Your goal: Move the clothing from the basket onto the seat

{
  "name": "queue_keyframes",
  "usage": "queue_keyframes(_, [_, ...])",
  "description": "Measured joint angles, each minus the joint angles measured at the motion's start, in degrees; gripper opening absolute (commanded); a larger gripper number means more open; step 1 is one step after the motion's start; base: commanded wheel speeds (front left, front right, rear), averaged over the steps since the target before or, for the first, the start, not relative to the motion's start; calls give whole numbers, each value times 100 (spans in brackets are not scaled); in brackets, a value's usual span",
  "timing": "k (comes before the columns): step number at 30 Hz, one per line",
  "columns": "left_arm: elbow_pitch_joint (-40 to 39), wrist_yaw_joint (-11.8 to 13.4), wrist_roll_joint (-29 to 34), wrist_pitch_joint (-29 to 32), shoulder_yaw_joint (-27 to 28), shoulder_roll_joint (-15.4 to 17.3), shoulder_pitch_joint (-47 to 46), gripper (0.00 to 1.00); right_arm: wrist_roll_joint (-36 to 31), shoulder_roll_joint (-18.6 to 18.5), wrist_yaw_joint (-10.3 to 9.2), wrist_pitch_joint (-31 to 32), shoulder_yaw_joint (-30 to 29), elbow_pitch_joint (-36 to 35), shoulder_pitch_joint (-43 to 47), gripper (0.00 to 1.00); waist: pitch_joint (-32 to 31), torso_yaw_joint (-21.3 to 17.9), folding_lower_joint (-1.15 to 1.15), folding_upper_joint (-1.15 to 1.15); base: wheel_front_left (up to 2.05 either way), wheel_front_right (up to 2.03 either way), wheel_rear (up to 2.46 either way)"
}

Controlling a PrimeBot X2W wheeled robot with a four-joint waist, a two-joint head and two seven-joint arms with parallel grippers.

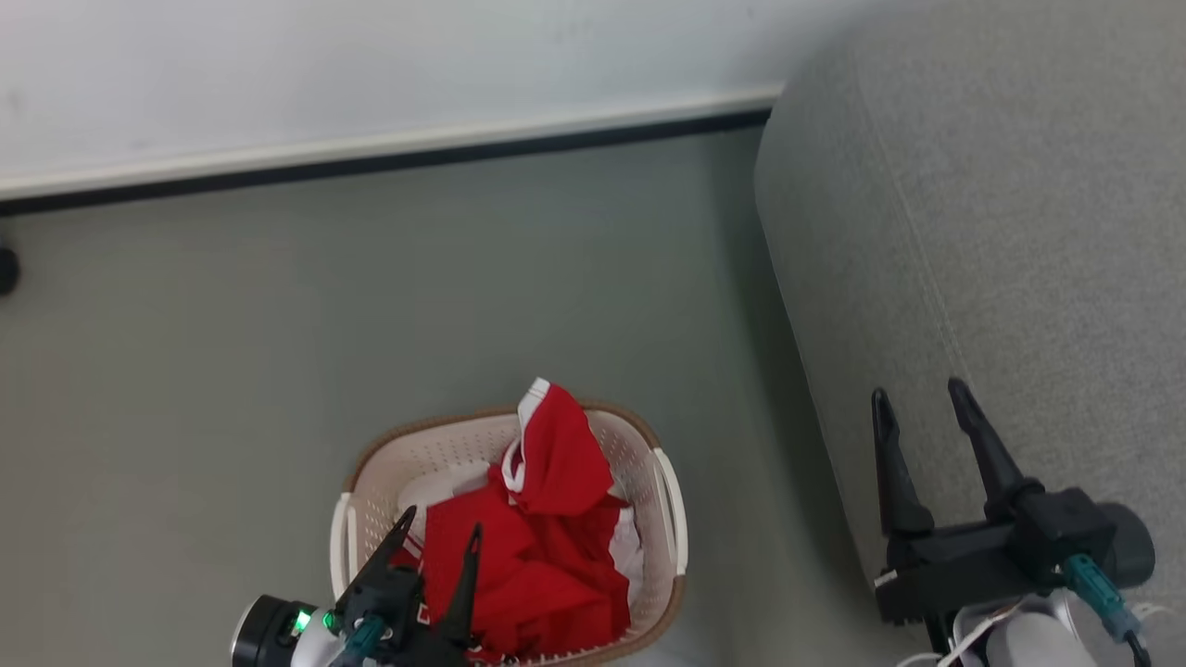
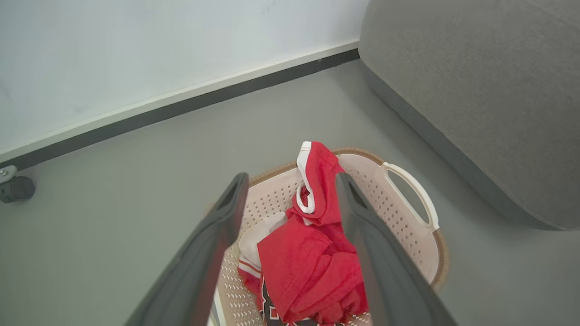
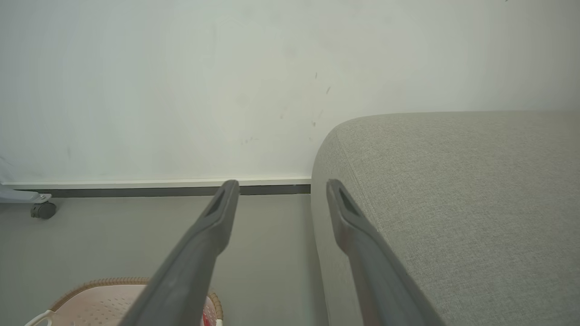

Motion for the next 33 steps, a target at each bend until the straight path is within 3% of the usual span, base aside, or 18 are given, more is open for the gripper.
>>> queue_keyframes(19, [1248,-58,352,397,-282,-88,-1508,100,-138,42,33,-40,18,-643,-633,100,1526,-457,0,0,0,0,0])
queue_keyframes(33, [1671,-59,470,413,-201,136,-2703,100,-147,167,23,-41,-111,-1061,-1291,100,2741,-705,0,1,0,0,0])
